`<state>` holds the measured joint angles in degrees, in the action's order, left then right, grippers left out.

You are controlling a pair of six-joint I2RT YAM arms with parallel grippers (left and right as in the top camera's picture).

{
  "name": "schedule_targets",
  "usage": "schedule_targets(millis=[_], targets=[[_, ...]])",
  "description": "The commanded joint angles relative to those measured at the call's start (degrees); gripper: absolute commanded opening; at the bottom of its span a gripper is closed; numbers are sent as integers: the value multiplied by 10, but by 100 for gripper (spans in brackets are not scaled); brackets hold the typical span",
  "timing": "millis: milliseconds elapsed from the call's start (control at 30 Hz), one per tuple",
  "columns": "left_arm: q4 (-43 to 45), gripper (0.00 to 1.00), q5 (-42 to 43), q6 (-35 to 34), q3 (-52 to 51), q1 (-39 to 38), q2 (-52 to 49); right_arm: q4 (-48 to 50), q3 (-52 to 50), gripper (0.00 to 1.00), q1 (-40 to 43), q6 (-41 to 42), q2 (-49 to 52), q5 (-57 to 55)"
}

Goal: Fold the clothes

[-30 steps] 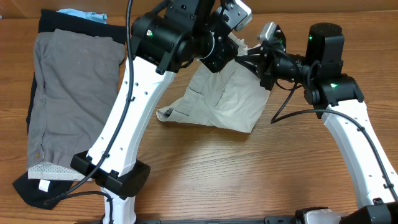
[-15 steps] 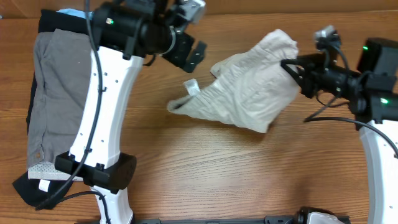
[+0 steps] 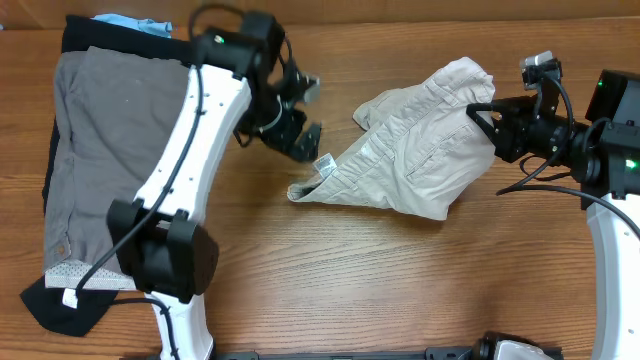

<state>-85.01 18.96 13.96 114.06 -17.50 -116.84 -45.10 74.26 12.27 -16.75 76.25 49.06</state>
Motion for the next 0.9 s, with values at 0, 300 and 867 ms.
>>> schedule_targets(millis=[0,300,867], targets=[[33,100,28,15,-71,9,-9,2,16,4,1,3,-3,0],[94,100,52,-5,-187,43,-9,-9,16,4,1,3,-3,-11],[315,59,100,-43,-336,51,-9,-5,16,4,1,3,-3,-17]])
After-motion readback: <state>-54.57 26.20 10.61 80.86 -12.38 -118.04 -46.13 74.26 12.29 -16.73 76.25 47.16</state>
